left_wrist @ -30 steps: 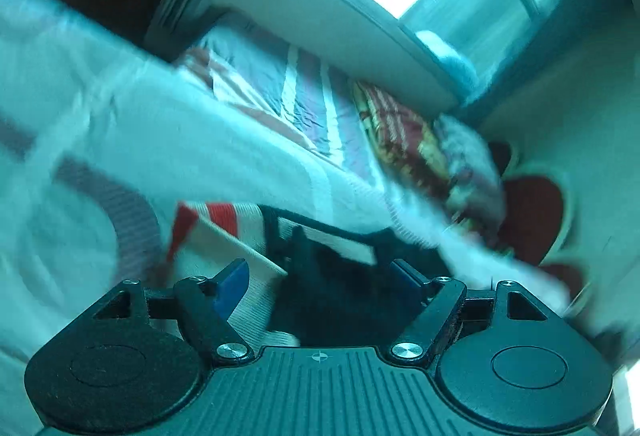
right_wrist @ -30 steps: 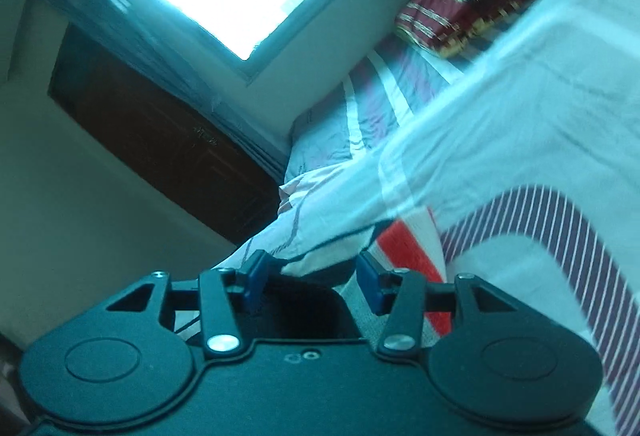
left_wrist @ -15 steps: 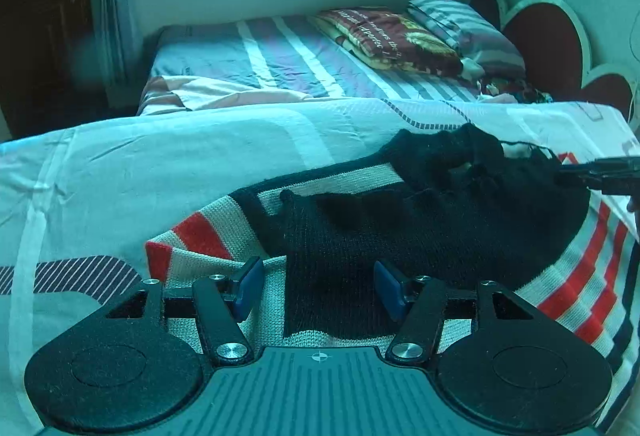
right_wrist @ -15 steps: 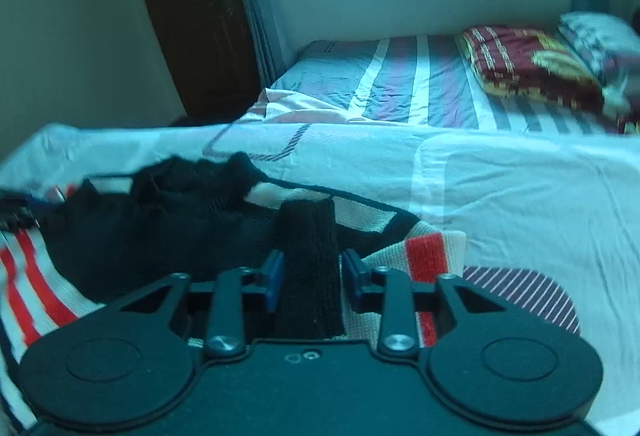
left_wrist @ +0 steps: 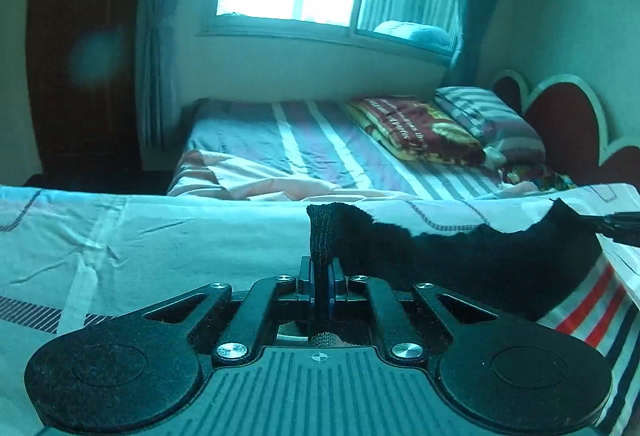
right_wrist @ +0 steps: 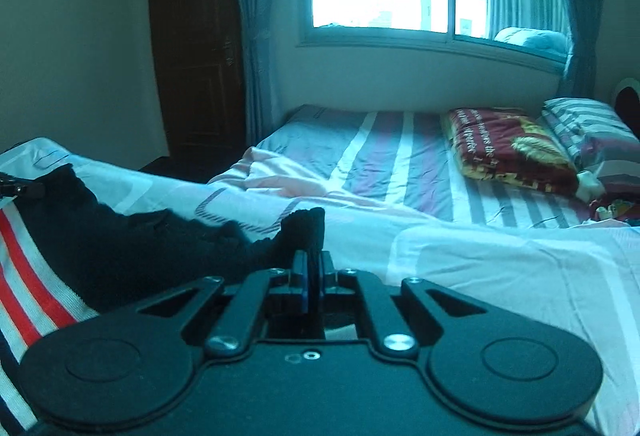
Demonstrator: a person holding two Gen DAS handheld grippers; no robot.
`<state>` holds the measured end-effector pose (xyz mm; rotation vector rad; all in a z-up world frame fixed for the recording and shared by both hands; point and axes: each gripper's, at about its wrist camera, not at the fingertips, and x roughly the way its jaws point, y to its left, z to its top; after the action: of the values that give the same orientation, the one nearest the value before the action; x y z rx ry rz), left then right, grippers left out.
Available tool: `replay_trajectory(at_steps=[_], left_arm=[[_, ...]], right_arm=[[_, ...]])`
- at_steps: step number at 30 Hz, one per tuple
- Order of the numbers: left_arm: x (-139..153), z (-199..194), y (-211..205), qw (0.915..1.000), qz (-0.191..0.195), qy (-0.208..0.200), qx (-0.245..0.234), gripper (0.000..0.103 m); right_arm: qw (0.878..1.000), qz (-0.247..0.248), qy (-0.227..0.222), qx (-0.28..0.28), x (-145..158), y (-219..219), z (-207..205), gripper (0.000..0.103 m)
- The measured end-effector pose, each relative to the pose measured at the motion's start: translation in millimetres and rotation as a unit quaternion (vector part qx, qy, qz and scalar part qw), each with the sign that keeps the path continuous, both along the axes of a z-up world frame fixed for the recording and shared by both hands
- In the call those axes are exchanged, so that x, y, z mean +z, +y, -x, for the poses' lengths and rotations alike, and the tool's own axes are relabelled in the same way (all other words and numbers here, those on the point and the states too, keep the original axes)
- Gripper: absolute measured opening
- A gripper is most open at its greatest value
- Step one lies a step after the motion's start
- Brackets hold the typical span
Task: Fold small clothes
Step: 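Lay the hem over the collar and open both grippers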
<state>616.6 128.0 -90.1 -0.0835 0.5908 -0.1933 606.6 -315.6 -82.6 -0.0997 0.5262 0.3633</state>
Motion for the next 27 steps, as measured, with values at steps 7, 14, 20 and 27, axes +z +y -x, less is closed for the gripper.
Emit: replay_trajectory(at_steps=[7, 14, 20, 27], left_arm=[[-51.4, -14.8, -0.9, 0.9975, -0.011, 0.059, 0.036, 0.006], [-48.0, -15.0, -17.0, 0.9953, -0.065, 0.066, 0.027, 0.012], [4.7, 25.8, -26.8, 0.9973, -0.066, -0.019, 0.027, 0.071], [-8.2, 22.2, -129.9, 0.9963, -0.03, 0.013, -0.08, 0.071]], right_arm=[[0.998, 0.023, 0.049, -0.029, -44.3, -7.7, -17.8, 0.005], [0.997, 0.038, 0.053, -0.029, -45.6, -1.4, -18.1, 0.009], [0.997, 0.071, -0.024, 0.035, -5.3, 28.0, 30.2, 0.035], [0.993, 0.055, 0.046, 0.091, -32.6, 112.5, 26.4, 0.03]])
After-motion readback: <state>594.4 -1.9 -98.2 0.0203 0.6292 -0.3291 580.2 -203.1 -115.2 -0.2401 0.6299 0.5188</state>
